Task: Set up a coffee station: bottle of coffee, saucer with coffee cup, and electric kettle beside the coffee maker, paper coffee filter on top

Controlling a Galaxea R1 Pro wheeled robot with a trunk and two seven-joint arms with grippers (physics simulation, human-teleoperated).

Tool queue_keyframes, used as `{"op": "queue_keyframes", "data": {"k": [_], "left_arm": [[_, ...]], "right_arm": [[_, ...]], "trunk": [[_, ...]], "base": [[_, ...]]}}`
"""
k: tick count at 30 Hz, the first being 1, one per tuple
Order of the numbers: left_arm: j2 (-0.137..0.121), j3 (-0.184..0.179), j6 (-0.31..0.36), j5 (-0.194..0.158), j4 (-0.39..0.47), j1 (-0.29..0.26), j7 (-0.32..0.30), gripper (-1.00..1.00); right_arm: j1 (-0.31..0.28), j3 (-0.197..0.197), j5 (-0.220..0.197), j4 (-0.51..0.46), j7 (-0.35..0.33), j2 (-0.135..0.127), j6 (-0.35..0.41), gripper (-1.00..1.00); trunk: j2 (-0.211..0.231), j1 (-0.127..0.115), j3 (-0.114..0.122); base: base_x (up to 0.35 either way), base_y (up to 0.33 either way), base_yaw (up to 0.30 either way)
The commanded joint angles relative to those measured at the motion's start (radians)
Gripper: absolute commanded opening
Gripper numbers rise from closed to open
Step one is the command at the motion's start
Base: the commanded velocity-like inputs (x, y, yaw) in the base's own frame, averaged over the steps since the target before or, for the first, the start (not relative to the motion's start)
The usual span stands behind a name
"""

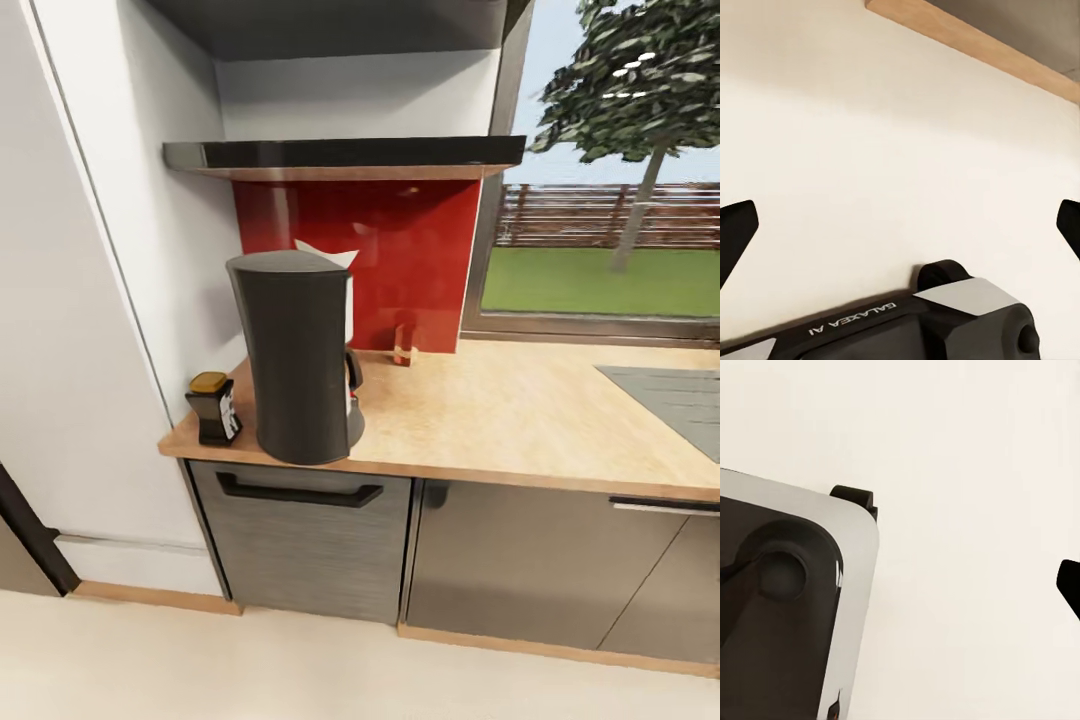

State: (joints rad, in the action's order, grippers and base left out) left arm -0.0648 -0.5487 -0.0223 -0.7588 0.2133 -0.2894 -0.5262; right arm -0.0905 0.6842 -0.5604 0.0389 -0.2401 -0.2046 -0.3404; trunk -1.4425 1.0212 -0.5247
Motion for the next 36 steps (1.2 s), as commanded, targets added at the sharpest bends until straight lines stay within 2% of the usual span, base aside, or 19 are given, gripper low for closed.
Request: {"op": "queue_keyframes", "data": {"k": [1,5,8,9,13,16,22,29,36], "left_arm": [[-0.001,-0.003,-0.002,-0.008,-0.001,-0.001,-0.001,1.00],[-0.005,0.051,-0.002,-0.008,-0.047,-0.001,-0.001,1.00],[-0.006,0.121,-0.002,-0.008,-0.078,-0.001,-0.002,1.00],[-0.006,0.163,-0.002,-0.008,-0.090,-0.001,-0.004,1.00],[-0.007,0.215,-0.002,-0.008,-0.105,-0.001,-0.005,1.00],[-0.006,0.237,-0.002,-0.008,-0.111,-0.001,-0.005,1.00],[-0.006,0.240,-0.002,-0.008,-0.112,-0.001,-0.003,1.00],[-0.006,0.242,-0.001,-0.008,-0.111,-0.001,-0.003,1.00],[-0.006,0.242,-0.001,-0.008,-0.112,-0.001,-0.003,1.00]], "right_arm": [[-0.002,0.006,-0.011,0.004,-0.008,0.001,-0.005,1.00],[-0.002,0.005,-0.010,0.004,-0.007,0.001,-0.006,1.00],[-0.003,0.006,-0.010,0.004,-0.007,0.001,-0.006,1.00],[-0.003,0.005,-0.010,0.004,-0.007,0.001,-0.006,1.00],[-0.003,0.005,-0.010,0.004,-0.007,0.000,-0.006,1.00],[-0.003,0.005,-0.011,0.004,-0.007,-0.001,-0.006,1.00],[-0.003,0.005,-0.011,0.004,-0.007,-0.001,-0.006,1.00],[-0.005,0.005,-0.011,0.004,-0.007,0.000,-0.006,1.00],[-0.005,0.005,-0.011,0.004,-0.007,0.000,-0.006,1.00]], "trunk": [[-0.001,0.000,-0.001],[-0.001,0.000,-0.001],[-0.001,0.000,-0.001],[-0.001,0.000,-0.001],[-0.001,0.000,-0.001],[-0.001,0.000,-0.001],[-0.001,0.000,-0.001],[-0.001,0.000,-0.001],[-0.001,0.000,-0.001]], "base": [[0.000,0.000,-0.196],[0.000,0.000,-0.093],[0.000,0.000,-0.040],[0.000,0.000,-0.021],[0.000,0.000,-0.014],[0.000,0.000,-0.108],[0.000,-0.008,-0.229],[0.000,-0.214,-0.094],[0.000,-0.060,-0.223]]}}
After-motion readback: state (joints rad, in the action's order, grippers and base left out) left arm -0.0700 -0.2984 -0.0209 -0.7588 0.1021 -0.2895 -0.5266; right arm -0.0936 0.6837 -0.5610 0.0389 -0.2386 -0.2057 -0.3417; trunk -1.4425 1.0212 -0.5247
